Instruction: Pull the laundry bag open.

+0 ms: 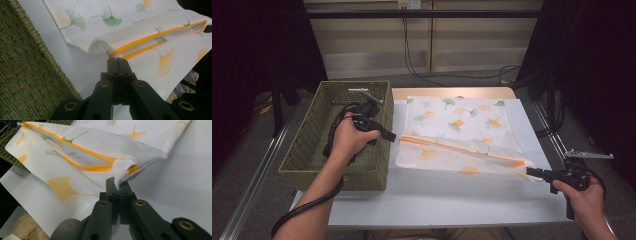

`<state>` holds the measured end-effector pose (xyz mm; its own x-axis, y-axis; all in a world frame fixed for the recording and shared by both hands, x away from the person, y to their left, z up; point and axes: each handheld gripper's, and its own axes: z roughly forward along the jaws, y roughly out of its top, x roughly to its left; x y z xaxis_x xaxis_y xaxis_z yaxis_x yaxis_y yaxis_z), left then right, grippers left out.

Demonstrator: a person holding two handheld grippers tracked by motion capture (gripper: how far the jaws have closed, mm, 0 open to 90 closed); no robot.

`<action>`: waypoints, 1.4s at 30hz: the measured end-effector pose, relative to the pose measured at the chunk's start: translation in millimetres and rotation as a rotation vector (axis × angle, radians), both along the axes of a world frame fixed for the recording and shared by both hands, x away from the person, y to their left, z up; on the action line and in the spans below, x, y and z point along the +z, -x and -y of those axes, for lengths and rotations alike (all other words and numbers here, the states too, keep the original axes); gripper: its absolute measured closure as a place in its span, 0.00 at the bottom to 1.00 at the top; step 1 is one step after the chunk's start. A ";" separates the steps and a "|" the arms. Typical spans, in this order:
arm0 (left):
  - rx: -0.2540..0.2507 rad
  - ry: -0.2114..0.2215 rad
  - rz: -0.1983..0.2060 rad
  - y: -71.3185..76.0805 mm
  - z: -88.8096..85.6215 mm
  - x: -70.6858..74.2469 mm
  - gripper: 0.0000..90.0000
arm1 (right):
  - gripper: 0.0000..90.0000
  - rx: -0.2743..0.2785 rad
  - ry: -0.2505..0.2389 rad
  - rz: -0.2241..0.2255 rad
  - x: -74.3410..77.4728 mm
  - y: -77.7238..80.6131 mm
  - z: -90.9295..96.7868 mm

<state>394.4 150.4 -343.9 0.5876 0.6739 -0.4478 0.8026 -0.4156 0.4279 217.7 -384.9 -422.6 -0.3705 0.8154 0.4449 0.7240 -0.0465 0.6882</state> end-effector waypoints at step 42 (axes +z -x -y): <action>-0.071 0.049 -0.029 15.0 23.6 -9.3 1.00 | 0.96 0.073 0.077 -0.069 -11.4 1.0 -10.7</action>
